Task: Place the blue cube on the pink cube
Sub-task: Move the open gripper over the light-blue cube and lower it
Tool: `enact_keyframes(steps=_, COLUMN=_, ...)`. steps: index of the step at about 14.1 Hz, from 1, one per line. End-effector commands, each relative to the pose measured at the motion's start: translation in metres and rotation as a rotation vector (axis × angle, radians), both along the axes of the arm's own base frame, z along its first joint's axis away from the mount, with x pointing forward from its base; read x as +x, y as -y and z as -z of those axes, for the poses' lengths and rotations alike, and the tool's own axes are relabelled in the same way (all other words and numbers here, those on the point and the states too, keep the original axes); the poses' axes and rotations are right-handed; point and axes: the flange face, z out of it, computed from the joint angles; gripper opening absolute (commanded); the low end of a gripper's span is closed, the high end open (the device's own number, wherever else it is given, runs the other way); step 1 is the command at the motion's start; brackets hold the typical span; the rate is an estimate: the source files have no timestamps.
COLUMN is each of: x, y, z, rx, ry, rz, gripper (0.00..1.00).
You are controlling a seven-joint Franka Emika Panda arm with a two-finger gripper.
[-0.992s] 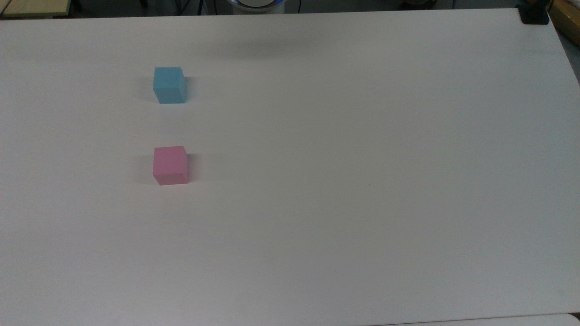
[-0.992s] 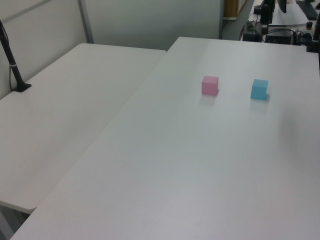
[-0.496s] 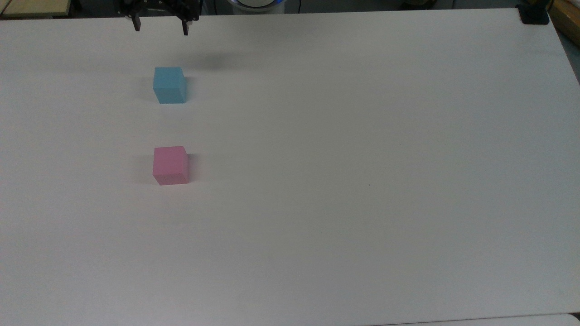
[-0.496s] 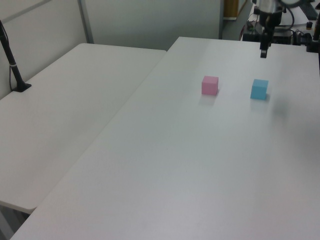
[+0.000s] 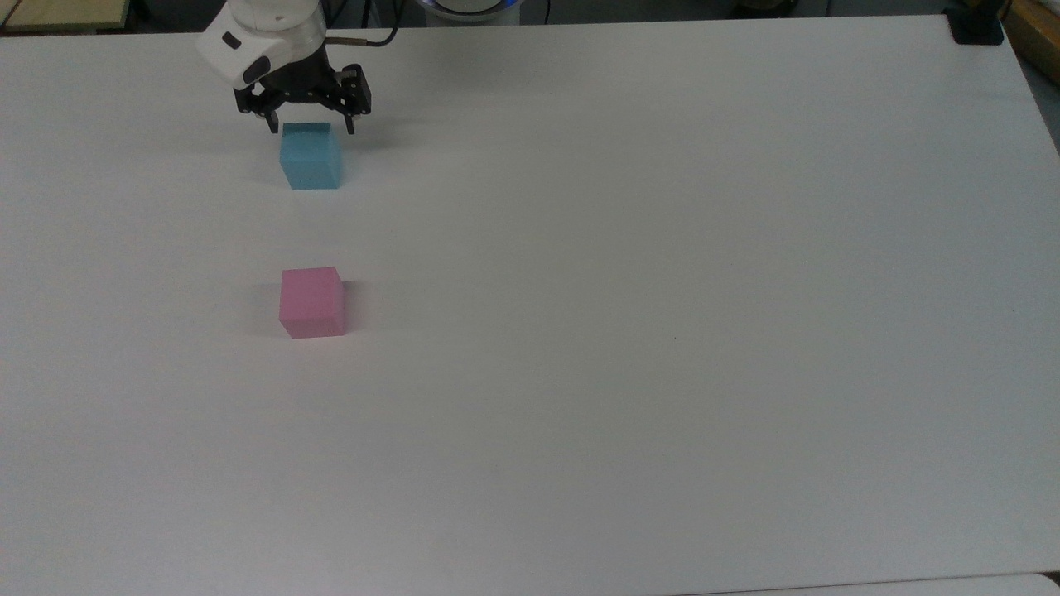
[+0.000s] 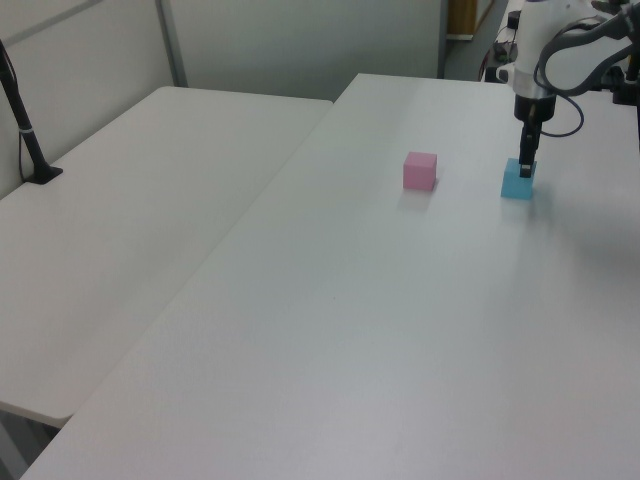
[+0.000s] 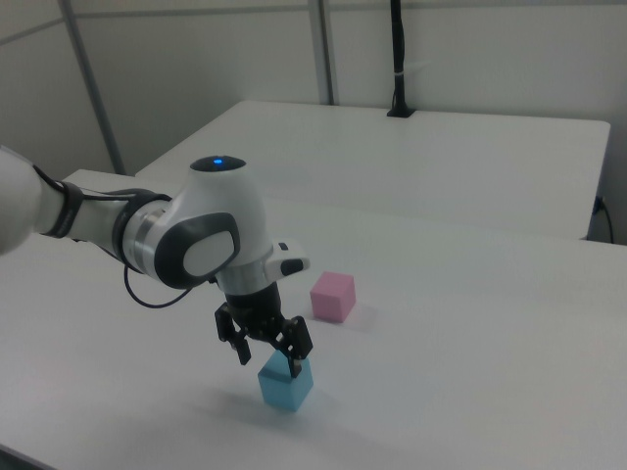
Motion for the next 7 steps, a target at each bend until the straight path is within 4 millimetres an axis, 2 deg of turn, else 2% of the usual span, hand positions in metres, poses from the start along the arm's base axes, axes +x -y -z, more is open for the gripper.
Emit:
enact_keyframes(steps=1, x=0.0, y=0.007, z=0.011, rx=-0.011, ry=0.011, rz=0.012, gripper=1.0)
enact_keyframes(steps=2, x=-0.001, y=0.014, z=0.013, rx=-0.011, ry=0.014, rz=0.024, gripper=1.0)
enact_keyframes(steps=5, x=0.002, y=0.016, z=0.02, rx=-0.013, ry=0.026, rz=0.025, gripper=1.0)
enact_keyframes(steps=7, x=0.006, y=0.018, z=0.033, rx=-0.012, ry=0.037, rz=0.023, gripper=1.0)
